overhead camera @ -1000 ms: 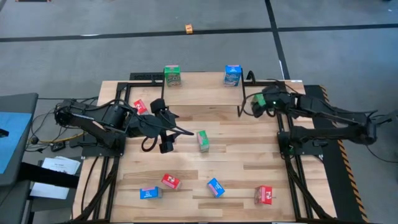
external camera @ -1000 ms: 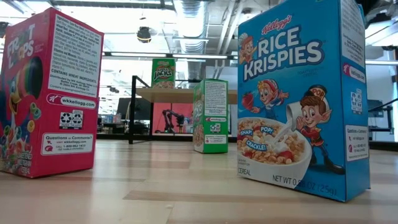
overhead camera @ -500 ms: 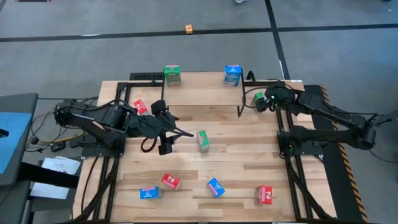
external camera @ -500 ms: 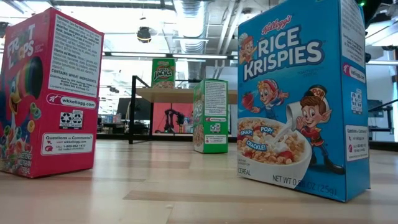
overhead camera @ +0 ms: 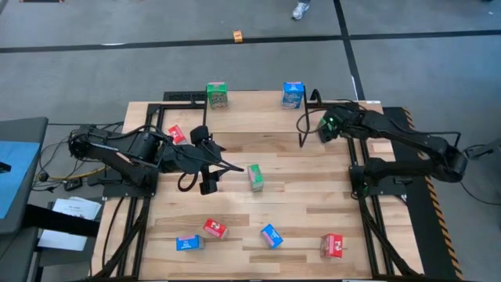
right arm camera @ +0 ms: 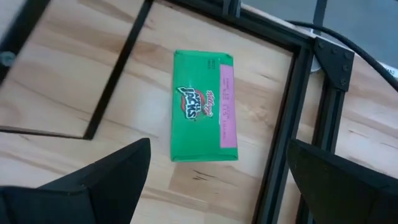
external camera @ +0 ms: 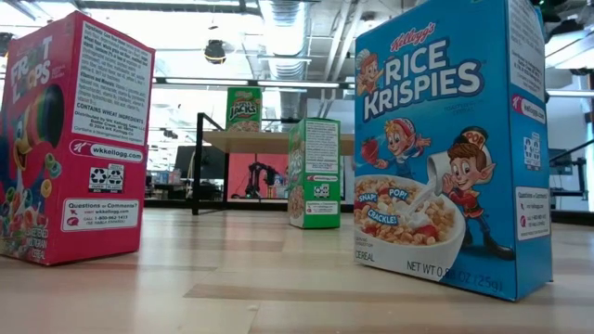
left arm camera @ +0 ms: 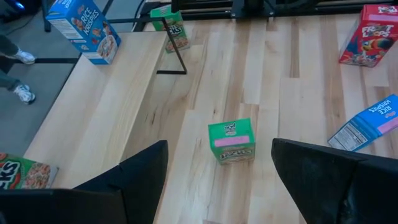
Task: Stack cereal on shelf
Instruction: Put the top green cereal box on the shelf aligned with the other green cereal box
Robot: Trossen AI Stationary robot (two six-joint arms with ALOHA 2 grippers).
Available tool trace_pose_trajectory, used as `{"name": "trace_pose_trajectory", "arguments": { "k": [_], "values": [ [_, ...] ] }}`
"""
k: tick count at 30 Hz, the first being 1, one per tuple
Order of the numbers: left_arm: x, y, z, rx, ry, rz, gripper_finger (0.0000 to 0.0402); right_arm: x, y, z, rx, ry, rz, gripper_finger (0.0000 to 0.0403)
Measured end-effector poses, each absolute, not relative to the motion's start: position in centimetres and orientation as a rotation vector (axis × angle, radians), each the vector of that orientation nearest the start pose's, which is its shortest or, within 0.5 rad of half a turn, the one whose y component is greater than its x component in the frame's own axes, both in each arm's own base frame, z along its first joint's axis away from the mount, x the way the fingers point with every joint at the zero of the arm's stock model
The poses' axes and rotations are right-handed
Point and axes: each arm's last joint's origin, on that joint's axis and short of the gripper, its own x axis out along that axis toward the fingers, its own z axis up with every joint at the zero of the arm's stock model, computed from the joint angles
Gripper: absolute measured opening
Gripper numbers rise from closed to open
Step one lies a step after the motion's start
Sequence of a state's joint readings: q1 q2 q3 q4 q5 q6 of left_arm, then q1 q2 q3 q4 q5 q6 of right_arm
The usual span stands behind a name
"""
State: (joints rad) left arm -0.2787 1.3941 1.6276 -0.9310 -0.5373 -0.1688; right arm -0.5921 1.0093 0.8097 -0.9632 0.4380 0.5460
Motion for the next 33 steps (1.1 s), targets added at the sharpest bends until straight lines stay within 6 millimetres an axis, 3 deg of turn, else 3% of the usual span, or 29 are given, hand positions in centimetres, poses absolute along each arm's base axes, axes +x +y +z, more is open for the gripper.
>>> {"name": "trace_pose_trajectory", "arguments": {
  "k": [21, 33],
  "values": [
    [26.3, -6.0, 41.9, 0.115, 0.616, 0.300, 0.0277, 14.4, -12.8, 22.7, 0.586, 1.069, -1.226, 0.0398],
    [26.3, -6.0, 41.9, 0.105, 0.615, 0.303, 0.0277, 15.0, -13.2, 22.1, 0.591, 1.097, -1.200, 0.0346]
  ]
}}
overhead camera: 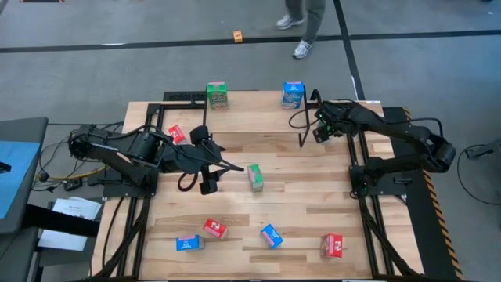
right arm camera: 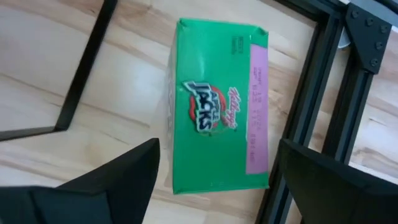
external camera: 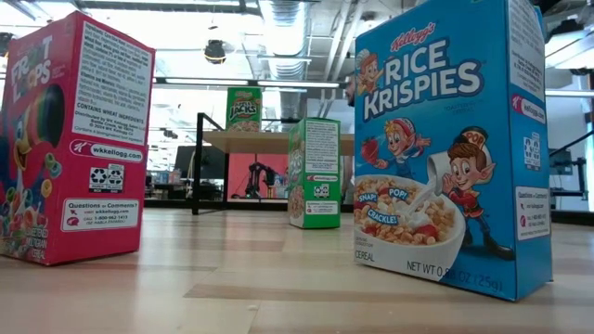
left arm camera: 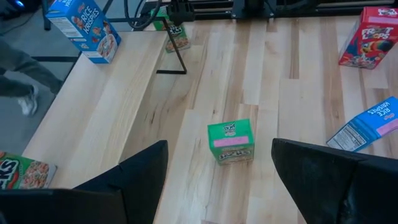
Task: Stack cereal on shelf
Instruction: Put the top green cereal box on the shelf aligned with the other green cereal box
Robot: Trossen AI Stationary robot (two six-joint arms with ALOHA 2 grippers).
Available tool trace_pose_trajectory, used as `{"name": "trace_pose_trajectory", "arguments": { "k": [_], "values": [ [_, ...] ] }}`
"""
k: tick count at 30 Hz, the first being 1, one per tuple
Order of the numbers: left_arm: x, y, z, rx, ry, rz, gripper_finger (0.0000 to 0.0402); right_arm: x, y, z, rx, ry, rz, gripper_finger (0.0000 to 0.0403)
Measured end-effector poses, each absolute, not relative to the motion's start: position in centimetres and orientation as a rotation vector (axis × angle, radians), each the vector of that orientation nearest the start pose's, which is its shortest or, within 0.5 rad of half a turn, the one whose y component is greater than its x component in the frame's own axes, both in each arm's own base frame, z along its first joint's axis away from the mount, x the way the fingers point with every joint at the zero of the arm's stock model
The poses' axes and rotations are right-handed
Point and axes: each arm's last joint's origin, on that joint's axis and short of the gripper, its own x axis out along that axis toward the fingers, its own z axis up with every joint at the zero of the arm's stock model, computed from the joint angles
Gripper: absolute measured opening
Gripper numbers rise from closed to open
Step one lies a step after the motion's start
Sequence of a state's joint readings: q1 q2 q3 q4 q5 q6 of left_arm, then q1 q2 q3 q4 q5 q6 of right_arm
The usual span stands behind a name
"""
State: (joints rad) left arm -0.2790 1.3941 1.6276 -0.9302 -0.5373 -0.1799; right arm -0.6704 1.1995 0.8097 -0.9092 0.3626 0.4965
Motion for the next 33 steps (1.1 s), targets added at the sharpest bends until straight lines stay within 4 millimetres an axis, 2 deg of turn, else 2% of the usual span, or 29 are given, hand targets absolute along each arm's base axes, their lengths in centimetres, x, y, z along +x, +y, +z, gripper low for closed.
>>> {"name": "trace_pose_trajectory", "arguments": {
  "k": [12, 33],
  "values": [
    [26.28, -5.99, 41.90, 0.104, 0.615, 0.304, 0.0277, 15.05, -13.16, 22.06, 0.609, 1.090, -1.181, 0.0286],
    [26.28, -5.99, 41.90, 0.104, 0.615, 0.304, 0.0277, 15.01, -13.12, 22.06, 0.629, 1.082, -1.196, 0.0281]
  ]
}}
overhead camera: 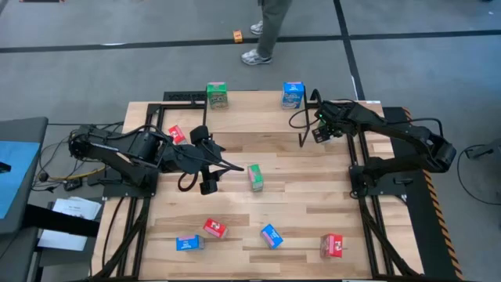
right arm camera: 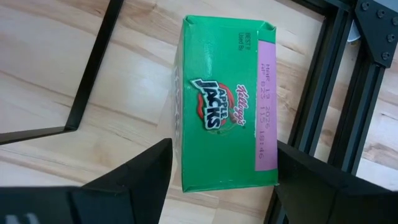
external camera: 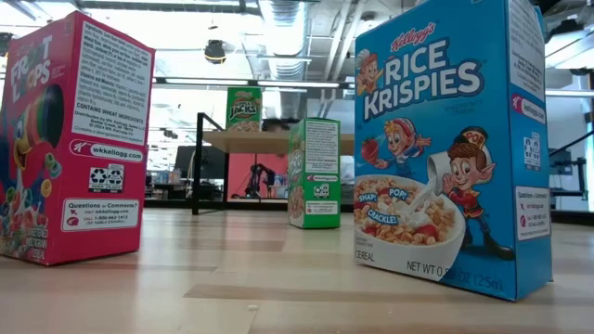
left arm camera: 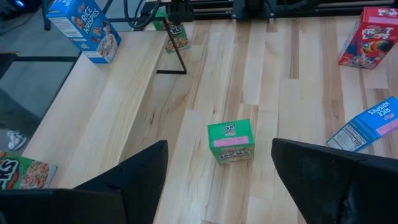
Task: Stack cereal on shelf
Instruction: Put the top green cereal box on the shelf aligned with the other green cereal box
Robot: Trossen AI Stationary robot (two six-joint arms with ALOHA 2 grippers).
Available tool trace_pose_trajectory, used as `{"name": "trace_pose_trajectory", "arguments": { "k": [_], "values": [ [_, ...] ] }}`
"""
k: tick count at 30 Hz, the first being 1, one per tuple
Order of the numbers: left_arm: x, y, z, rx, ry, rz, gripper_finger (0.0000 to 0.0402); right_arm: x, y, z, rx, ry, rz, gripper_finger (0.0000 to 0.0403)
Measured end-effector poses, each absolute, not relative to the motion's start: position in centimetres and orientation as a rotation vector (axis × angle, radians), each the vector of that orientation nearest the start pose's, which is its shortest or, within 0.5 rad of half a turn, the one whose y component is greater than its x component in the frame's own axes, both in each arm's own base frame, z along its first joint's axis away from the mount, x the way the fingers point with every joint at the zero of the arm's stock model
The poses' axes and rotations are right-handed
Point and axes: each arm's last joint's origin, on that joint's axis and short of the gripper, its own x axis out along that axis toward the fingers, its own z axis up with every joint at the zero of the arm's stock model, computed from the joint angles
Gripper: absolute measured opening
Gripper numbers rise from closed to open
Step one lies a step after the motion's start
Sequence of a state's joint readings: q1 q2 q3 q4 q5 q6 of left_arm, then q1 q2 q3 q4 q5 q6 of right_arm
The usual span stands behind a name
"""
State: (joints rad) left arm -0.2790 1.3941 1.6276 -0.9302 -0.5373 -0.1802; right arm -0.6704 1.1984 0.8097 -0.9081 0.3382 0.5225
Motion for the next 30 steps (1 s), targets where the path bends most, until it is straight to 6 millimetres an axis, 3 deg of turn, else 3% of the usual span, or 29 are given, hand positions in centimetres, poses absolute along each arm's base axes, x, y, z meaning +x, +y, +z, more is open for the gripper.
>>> {"name": "trace_pose_trajectory", "arguments": {
  "k": [21, 30],
  "values": [
    [26.3, -6.0, 41.9, 0.182, 0.626, 0.280, 0.0277, 15.0, -13.1, 22.0, 0.624, 1.091, -1.189, 0.0281],
    [26.5, -4.9, 41.8, 0.189, 0.644, 0.283, 0.0277, 14.8, -12.9, 22.2, 0.623, 1.094, -1.188, 0.0281]
  ]
}}
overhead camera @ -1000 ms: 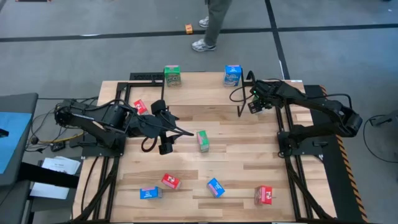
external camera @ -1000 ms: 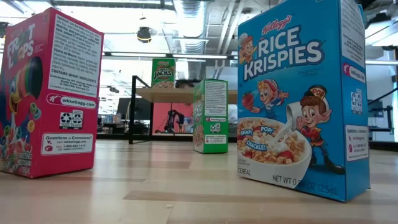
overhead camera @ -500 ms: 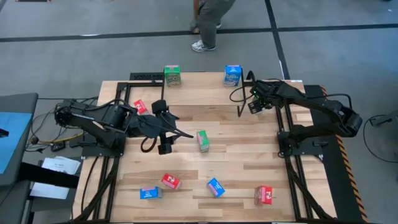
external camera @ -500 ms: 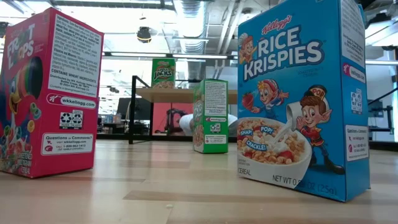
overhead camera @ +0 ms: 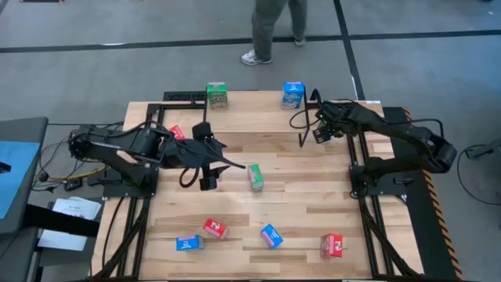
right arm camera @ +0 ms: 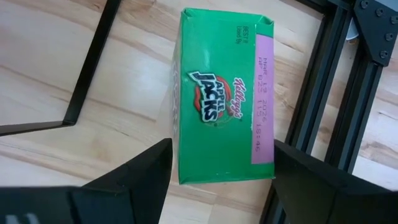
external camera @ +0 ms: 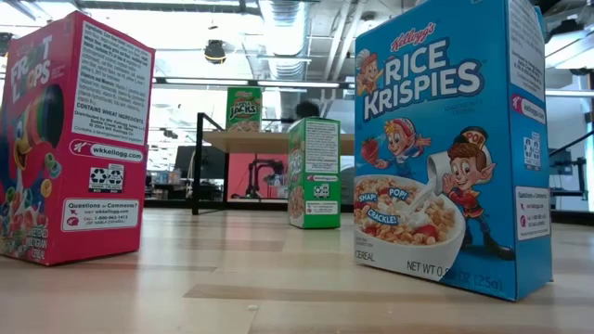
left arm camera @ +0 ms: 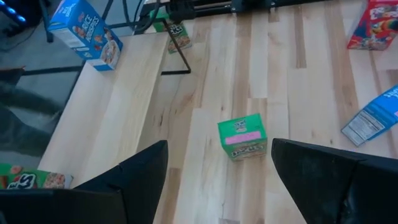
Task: Stack cereal on shelf
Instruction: Put the top green cereal box on the shelf aligned with the other green cereal box
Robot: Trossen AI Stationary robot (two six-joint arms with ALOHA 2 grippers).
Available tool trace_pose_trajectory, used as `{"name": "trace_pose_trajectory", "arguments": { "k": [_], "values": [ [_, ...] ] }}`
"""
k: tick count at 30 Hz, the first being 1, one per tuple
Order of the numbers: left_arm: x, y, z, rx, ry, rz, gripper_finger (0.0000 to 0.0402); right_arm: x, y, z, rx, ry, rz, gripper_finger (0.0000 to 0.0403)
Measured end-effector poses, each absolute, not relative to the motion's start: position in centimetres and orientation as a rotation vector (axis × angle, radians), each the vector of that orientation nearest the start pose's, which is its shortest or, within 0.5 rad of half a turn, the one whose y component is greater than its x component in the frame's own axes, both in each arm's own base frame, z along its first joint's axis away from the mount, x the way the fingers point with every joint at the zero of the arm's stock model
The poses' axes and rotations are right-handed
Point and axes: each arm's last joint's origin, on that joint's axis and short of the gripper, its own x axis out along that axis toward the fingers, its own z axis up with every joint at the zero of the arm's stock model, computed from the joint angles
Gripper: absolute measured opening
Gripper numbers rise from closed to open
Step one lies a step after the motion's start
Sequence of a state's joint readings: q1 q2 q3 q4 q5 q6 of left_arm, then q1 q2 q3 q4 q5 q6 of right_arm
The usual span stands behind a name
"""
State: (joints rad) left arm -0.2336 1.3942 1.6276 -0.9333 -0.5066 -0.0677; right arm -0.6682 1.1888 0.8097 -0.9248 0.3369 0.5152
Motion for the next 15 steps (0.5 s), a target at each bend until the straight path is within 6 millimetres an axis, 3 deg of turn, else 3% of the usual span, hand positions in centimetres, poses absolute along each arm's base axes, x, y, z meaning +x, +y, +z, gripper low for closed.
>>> {"name": "trace_pose_trajectory", "arguments": {
  "k": [15],
  "values": [
    [26.59, -4.58, 41.87, 0.186, 0.643, 0.291, 0.0277, 14.18, -12.38, 23.24, 0.627, 1.033, -1.189, 0.0281]
  ]
}}
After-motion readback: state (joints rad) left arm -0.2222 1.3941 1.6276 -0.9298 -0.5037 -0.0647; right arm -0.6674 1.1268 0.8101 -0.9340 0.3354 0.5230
